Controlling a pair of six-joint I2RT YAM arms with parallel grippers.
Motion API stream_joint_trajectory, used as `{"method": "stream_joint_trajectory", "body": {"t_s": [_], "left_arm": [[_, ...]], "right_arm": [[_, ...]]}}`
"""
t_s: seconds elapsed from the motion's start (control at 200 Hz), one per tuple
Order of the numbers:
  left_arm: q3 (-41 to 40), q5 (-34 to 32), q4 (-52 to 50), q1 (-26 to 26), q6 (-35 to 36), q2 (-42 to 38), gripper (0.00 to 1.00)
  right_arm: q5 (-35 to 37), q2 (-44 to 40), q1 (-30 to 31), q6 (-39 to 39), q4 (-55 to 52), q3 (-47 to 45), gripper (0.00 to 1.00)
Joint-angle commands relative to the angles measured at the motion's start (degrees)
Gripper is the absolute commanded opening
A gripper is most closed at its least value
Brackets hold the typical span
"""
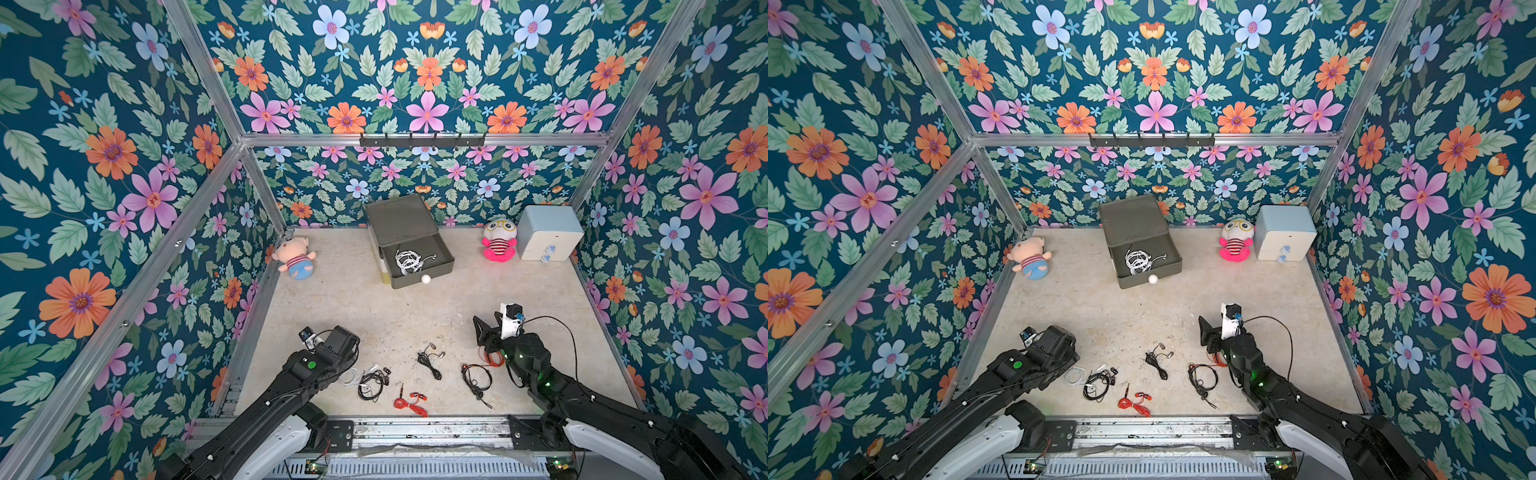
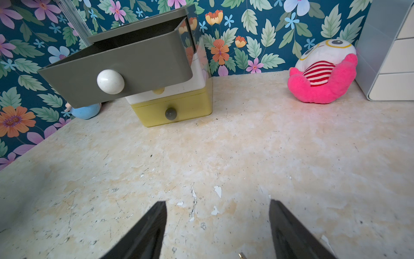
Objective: Place the wired earphones into the drawer by color
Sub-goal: Pick up the wired earphones from the center of the board.
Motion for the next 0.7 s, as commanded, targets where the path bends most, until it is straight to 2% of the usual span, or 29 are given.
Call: {"method": "stream_joint_trajectory", "body": {"t_s": [0.0,0.15,0.295,0.5,0.695], "left_arm": [[-0.9,1.5,0.2,0.0,-0.8,0.1,0.77],[-1.7,2.2,0.4,0.1,-0.8,0.4,0.72],[-2.6,2.7,1.0,0.1,-0.8,0.0,0.62],[-4.9,4.1,2.1,0.0,-1.5,-0.3,0.42],[-5.4,5.0,2.4,0.1,-1.1,0.3,0.38]], "right_arm": [[1.1,-0.1,0.0,-0.1,2.3,0.4,0.77],[1.0,-0.1,0.0,-0.1,2.1,0.5,0.77],[1.0,-1.0,0.0,-0.1,2.1,0.2,0.77],[0.9,-0.7,0.0,-0.1,2.3,0.3,0.77],[0.9,-0.6,0.0,-0.1,2.2,0.2,0.77]]}}
